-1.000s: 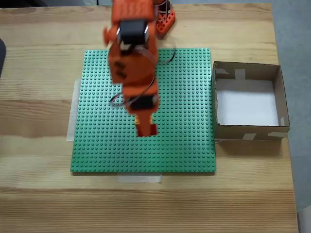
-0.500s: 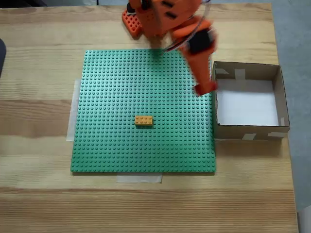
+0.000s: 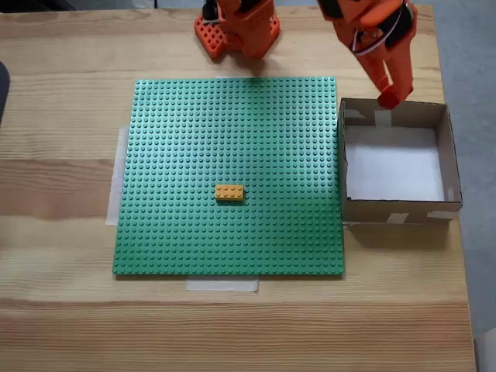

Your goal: Pick the red lego block and put it in the box.

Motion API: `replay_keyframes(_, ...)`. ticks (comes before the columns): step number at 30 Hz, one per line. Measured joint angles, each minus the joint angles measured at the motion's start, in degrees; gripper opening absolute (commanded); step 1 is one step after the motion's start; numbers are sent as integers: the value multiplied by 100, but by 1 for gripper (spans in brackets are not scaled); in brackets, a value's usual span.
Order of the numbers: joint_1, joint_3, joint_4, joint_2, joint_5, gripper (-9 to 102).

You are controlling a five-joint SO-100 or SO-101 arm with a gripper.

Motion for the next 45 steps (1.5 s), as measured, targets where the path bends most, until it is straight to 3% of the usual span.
replay_keyframes(10, -176, 141, -132, -940, 211, -1)
replay_keyframes(26, -220, -2171, -141, -3832, 149, -1)
replay_keyframes(45, -167, -2250, -396, -4720, 62, -1)
